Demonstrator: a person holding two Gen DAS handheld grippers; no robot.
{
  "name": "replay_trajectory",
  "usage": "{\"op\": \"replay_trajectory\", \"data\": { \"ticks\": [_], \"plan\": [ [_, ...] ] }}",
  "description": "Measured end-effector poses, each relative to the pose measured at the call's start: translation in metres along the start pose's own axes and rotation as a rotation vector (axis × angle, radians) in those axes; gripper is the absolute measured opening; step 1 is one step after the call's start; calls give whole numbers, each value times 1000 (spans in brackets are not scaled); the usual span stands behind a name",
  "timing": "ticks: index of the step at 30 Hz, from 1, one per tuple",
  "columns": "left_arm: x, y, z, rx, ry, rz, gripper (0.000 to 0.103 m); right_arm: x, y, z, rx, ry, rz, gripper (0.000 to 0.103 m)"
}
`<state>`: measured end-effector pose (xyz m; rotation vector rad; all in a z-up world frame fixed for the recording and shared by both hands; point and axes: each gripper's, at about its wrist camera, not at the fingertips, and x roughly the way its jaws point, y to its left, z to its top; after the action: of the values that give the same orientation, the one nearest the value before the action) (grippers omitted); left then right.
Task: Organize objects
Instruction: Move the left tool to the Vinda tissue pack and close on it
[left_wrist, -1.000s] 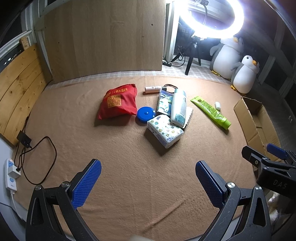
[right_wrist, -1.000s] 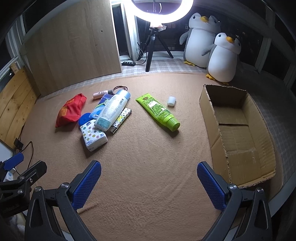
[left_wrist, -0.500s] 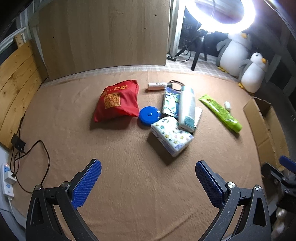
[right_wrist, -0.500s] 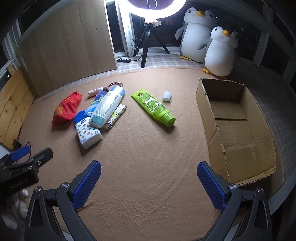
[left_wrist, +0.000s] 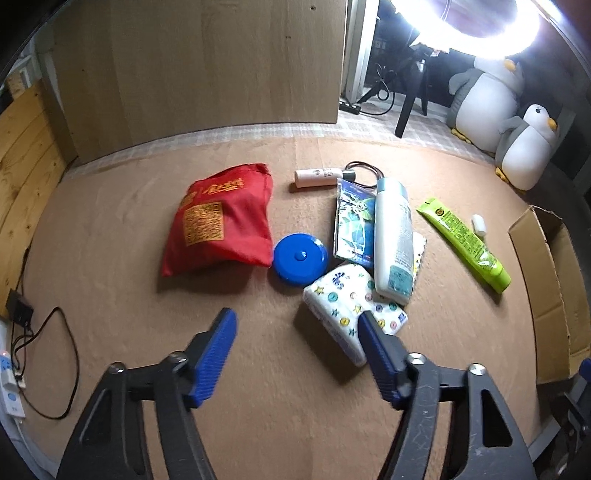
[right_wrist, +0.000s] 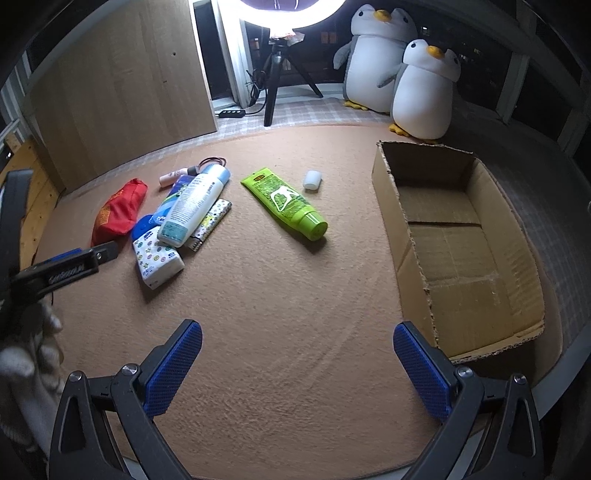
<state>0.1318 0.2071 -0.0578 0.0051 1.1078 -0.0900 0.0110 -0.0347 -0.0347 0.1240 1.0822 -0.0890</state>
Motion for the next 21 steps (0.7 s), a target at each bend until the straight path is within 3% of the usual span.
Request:
{"op": "replay_trajectory", "data": {
  "ticks": [5, 21],
  "plan": [
    [21, 0, 13, -28, 34, -49, 51, 1, -7, -3, 7, 12, -9, 102],
    [66, -16, 33, -29, 92, -138, 44, -2, -29, -5, 36, 25, -45, 102]
  ]
}}
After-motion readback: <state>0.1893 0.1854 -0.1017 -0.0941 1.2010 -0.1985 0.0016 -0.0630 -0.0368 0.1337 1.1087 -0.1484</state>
